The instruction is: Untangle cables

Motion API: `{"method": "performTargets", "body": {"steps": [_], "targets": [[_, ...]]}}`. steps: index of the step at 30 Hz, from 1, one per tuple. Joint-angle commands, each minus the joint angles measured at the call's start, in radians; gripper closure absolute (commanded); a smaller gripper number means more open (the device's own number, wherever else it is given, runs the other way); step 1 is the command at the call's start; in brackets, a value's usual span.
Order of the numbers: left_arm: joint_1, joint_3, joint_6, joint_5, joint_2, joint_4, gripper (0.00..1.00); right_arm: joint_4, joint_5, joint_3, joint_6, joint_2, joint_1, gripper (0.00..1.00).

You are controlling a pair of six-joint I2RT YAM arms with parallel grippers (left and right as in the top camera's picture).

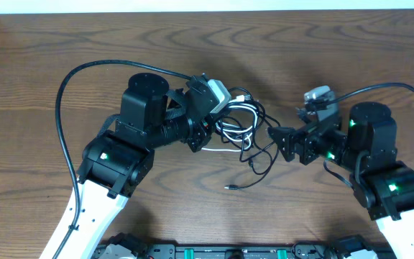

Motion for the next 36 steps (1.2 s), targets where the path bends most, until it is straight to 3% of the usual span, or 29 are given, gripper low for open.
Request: {"method": "performTargets", "body": {"steps": [1,19,24,31,35,36], "targets": [[0.003,0.018,-0.010,0.032,-0.014,0.006,0.92,0.032,-0.169,0.010,-0.076,0.026,-0.004,0.12],[0.003,0.016,-0.013,0.130,-0.013,0.003,0.92,0.171,-0.369,0.010,-0.079,0.114,-0.003,0.14],[0.003,0.016,-0.013,0.254,-0.009,0.004,0.92,0.175,-0.369,0.010,-0.079,0.114,-0.003,0.26],[0.003,0.016,-0.013,0.290,0.006,0.003,0.92,0.175,-0.373,0.010,-0.080,0.114,-0.003,0.51],[0.003,0.016,-0.013,0.289,0.019,0.003,0.92,0.174,-0.372,0.010,-0.090,0.114,-0.003,0.82],[0.003,0.016,-0.013,0.289,0.020,0.003,0.92,0.175,-0.372,0.010,-0.100,0.114,-0.004,0.85]]}}
